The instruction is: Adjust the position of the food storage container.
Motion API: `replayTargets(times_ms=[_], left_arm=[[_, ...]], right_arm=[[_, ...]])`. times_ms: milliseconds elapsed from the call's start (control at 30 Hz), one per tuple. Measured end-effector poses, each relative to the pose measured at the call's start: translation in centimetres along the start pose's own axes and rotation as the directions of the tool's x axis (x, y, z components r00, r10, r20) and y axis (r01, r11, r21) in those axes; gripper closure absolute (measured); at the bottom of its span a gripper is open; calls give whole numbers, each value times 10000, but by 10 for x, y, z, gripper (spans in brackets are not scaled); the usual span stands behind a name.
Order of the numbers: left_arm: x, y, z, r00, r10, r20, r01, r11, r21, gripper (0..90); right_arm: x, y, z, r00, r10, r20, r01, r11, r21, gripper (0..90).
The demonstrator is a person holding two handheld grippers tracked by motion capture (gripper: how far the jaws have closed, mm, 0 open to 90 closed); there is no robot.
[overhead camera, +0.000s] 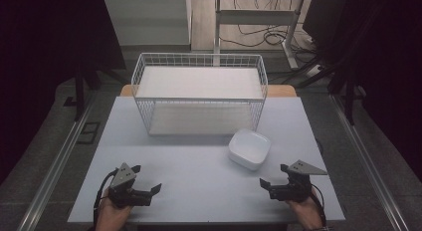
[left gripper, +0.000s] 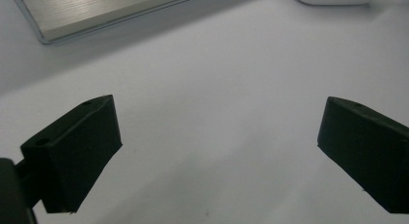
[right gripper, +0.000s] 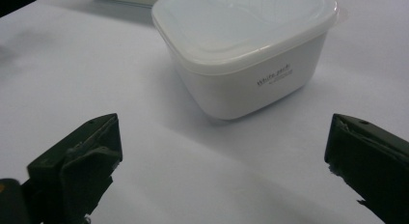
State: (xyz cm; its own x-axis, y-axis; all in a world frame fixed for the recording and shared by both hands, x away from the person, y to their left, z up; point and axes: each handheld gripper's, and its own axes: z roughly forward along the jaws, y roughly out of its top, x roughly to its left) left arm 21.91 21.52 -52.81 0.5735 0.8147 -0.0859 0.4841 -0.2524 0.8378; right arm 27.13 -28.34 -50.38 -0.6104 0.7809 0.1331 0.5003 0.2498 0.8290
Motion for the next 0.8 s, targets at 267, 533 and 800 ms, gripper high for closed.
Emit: replayTargets(times_ms=[267,533,800], left_arm=[[1,0,2,9998,-171,131,170,9998,89,23],[1,0,5,9999,-105,55,102,9992,386,27],[3,-1,4,9995,-268,146,264,9994,239,27]], right_arm=[[2,0,3,9995,-281,128,279,9995,149,0],[1,4,3,9983,-422,403,400,9977,548,33],[-6,16,-2,9991,-326,277,311,9982,514,399]])
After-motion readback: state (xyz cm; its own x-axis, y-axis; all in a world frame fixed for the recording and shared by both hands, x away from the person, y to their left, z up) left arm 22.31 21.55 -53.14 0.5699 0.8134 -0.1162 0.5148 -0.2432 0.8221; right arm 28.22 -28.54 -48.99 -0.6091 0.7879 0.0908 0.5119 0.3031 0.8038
